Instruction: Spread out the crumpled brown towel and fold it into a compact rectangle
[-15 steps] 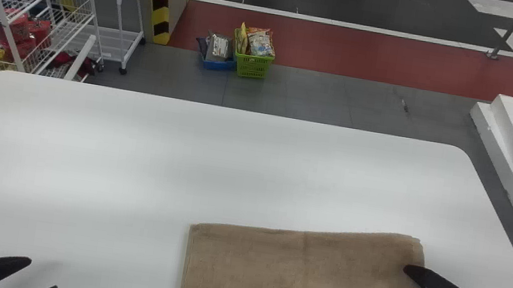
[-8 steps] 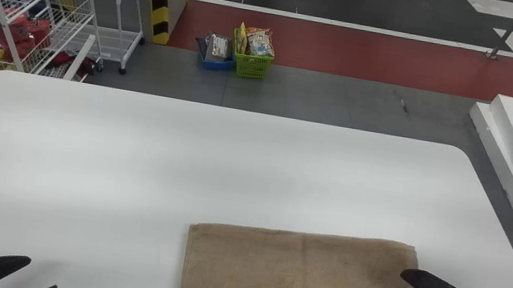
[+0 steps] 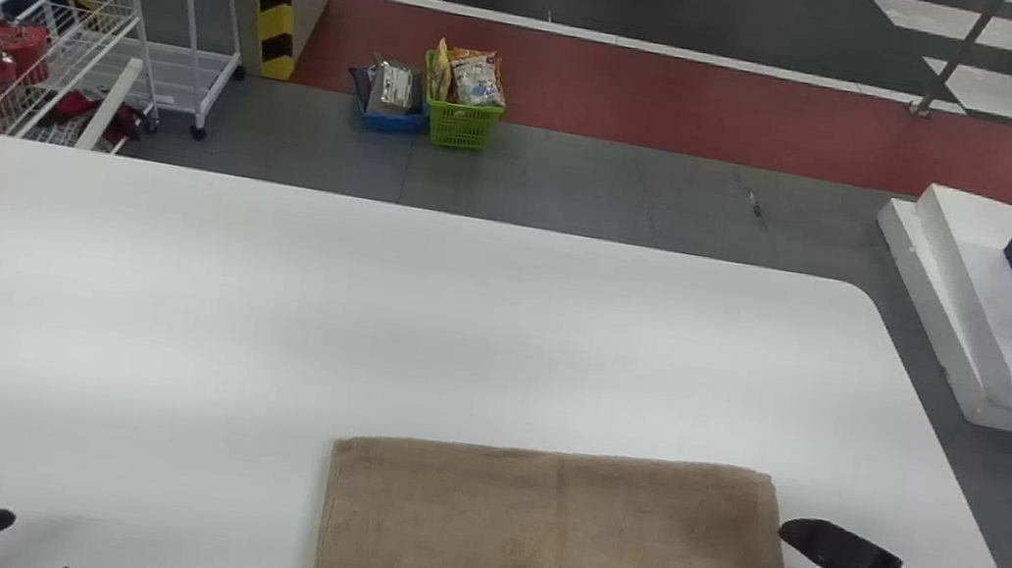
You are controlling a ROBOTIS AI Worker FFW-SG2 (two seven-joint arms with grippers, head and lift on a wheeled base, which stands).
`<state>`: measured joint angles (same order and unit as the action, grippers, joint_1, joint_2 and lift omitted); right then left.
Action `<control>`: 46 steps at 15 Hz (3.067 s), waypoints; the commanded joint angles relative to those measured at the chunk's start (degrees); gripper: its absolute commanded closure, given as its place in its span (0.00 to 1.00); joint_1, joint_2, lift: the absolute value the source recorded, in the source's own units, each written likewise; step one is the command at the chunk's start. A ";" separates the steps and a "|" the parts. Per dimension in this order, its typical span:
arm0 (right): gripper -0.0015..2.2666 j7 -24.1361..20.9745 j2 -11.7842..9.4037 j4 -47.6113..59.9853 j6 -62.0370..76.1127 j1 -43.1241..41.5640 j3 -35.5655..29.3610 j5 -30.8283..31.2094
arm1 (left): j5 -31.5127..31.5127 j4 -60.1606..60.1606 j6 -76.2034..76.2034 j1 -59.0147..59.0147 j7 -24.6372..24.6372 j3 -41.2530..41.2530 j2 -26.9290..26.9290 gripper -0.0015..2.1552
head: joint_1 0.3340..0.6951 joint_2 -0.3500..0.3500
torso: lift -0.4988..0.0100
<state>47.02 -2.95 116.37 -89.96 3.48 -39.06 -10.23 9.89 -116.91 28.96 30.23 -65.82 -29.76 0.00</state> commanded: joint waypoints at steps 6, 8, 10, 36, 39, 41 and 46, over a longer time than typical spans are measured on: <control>0.13 0.44 -0.22 -1.15 -0.12 -2.25 6.72 7.51 | 0.04 0.28 0.00 0.00 -0.45 -0.65 -0.15 0.04 | 1.00 0.40 | 0.73; 0.13 0.97 -0.57 -1.15 -0.12 -2.69 7.07 9.00 | 0.13 0.37 0.00 0.00 -0.45 -0.92 -0.15 0.04 | 1.00 0.41 | 0.73; 0.13 1.32 -1.01 -1.15 -0.12 -3.04 8.21 10.32 | 0.31 0.28 0.00 0.00 -0.54 -0.92 -0.15 0.04 | 1.00 0.40 | 0.73; 0.51 7.03 -3.29 0.78 -0.12 -3.39 1.09 7.69 | 0.31 -0.25 0.00 0.35 -0.89 -1.09 -0.15 0.04 | 1.00 0.36 | 0.73; 0.50 7.91 -4.79 3.60 -0.12 -5.77 -0.22 7.42 | 0.31 -0.51 0.00 0.35 -0.89 -1.00 -0.15 0.04 | 1.00 0.30 | 0.73; 0.50 7.91 -4.44 5.97 -0.12 -5.85 3.47 7.33 | 0.31 -0.51 0.00 0.53 -0.89 -1.00 -0.15 0.04 | 1.00 0.29 | 0.73; 0.50 7.56 -1.01 7.46 -0.12 -5.50 16.21 12.34 | 0.40 -0.86 0.00 0.88 -1.24 -1.53 -0.15 0.04 | 1.00 0.43 | 0.73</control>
<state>54.60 -4.72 123.79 -89.96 -2.10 -26.25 0.19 10.24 -117.76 28.97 31.02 -67.06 -31.02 0.00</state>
